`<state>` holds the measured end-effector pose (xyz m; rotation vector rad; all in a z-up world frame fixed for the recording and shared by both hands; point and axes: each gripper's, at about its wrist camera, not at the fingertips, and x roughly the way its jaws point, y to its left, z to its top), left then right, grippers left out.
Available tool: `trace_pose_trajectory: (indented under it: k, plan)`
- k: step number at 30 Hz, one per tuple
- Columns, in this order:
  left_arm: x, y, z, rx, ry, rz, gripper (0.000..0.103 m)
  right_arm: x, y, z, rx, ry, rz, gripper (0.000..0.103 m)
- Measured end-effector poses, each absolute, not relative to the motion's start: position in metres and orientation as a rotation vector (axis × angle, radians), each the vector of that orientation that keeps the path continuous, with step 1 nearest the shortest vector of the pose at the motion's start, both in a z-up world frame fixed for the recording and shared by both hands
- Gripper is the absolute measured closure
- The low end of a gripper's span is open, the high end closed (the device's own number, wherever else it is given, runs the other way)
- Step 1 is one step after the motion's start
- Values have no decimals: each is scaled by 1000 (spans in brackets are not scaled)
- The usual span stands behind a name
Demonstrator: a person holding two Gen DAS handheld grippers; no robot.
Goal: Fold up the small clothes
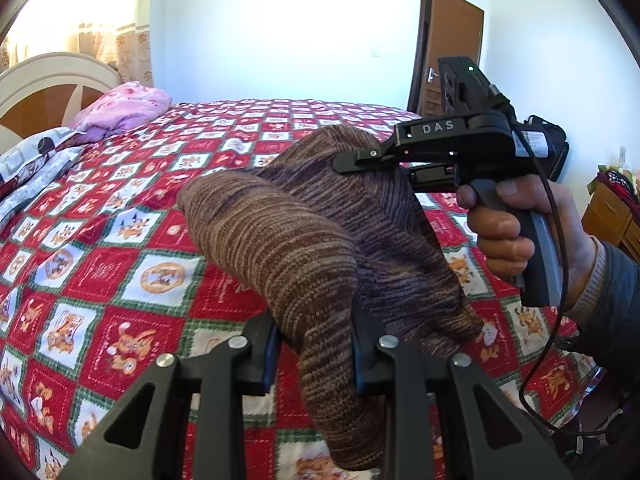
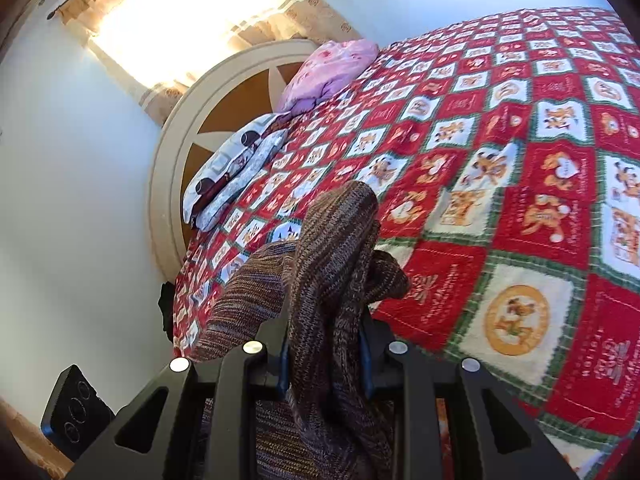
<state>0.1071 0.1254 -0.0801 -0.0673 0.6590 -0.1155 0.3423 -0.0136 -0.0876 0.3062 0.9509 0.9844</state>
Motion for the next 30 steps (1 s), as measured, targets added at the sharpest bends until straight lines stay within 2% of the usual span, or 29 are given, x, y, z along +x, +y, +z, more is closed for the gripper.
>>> trace_pose_trajectory:
  k: [30]
  plan:
    - [83, 178, -113, -107, 724, -31, 74, 343, 83, -122, 182, 1073, 1032, 76]
